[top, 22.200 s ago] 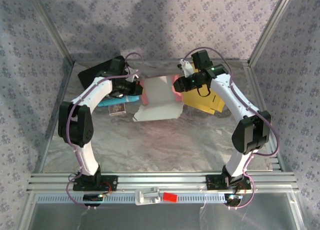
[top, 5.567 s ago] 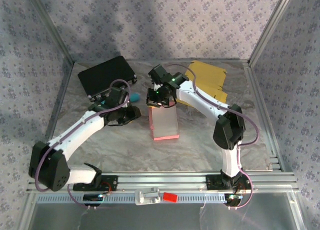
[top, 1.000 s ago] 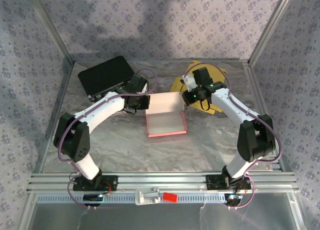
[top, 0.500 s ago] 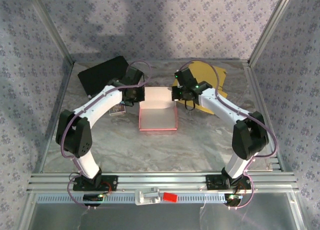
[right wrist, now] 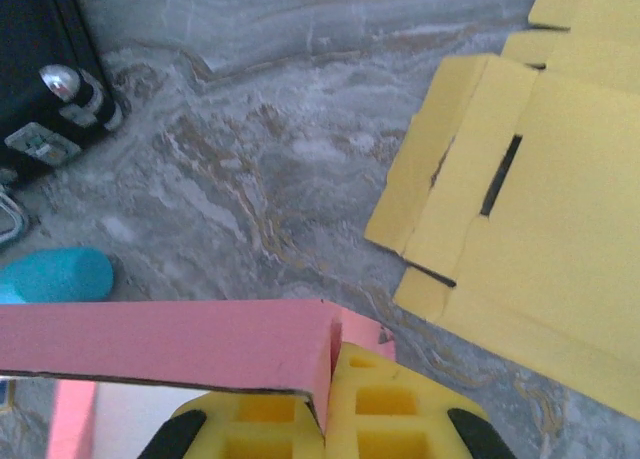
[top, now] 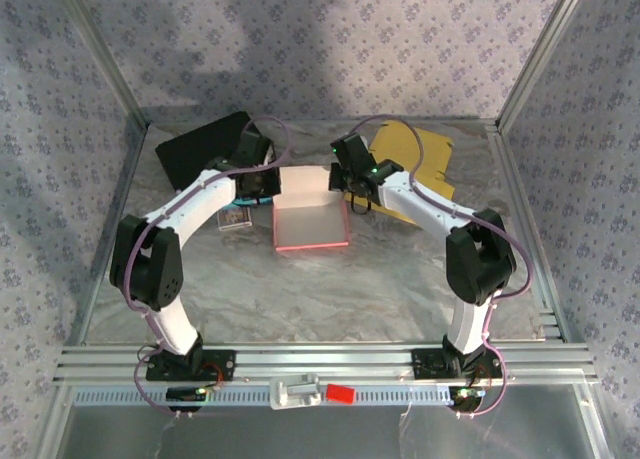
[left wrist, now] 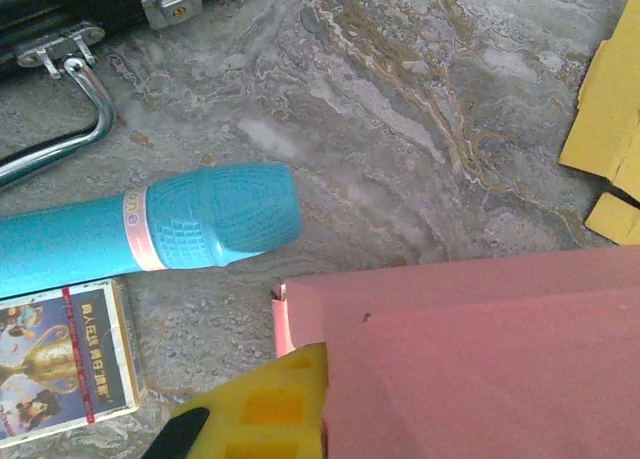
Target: Fold the paper box
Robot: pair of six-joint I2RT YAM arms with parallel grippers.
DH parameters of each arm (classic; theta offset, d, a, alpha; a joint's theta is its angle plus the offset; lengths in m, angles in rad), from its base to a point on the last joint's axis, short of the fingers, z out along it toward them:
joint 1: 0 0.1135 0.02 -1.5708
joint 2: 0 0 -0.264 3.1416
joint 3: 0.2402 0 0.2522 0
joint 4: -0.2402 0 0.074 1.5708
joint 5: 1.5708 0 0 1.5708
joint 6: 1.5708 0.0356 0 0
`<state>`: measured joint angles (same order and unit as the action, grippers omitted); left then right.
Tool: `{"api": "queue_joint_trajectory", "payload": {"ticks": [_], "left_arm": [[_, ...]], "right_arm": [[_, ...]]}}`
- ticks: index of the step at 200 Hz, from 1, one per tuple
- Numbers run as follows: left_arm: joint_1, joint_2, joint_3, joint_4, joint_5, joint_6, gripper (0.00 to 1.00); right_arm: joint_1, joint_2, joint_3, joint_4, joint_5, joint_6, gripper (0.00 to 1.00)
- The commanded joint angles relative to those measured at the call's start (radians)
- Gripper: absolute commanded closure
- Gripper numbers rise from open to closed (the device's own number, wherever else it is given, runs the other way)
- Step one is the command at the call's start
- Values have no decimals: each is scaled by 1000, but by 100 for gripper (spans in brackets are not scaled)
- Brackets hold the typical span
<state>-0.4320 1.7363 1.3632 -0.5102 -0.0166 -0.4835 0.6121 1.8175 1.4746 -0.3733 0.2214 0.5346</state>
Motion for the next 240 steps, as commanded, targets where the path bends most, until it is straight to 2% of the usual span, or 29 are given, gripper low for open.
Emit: {"api": "queue_joint_trajectory", "payload": {"ticks": [1, 78, 111, 140, 150, 173, 205, 240], "left_arm": [[-11, -17, -39, 124, 82, -4, 100], [-30, -110, -224, 315, 96, -18, 100], [-47, -146, -312, 350, 92, -24, 100], [-70, -177, -363, 352, 65, -30, 100], [-77, -181, -374, 348, 52, -35, 100], [-93, -193, -398, 341, 12, -45, 100], [-108, -195, -399, 334, -8, -55, 100], [-119, -190, -395, 336, -25, -71, 100]], "right_arm": [[37, -14, -42, 117, 0, 4, 100], [67, -124, -306, 350, -4, -33, 100], [68, -138, -320, 267, 6, -28, 100], [68, -151, -265, 137, 6, 20, 100], [68, -152, -240, 96, -7, 53, 94], [70, -162, -206, -3, -51, 154, 72], [80, -242, -215, -67, -95, 317, 49], [85, -330, -235, -138, -141, 546, 42]]}}
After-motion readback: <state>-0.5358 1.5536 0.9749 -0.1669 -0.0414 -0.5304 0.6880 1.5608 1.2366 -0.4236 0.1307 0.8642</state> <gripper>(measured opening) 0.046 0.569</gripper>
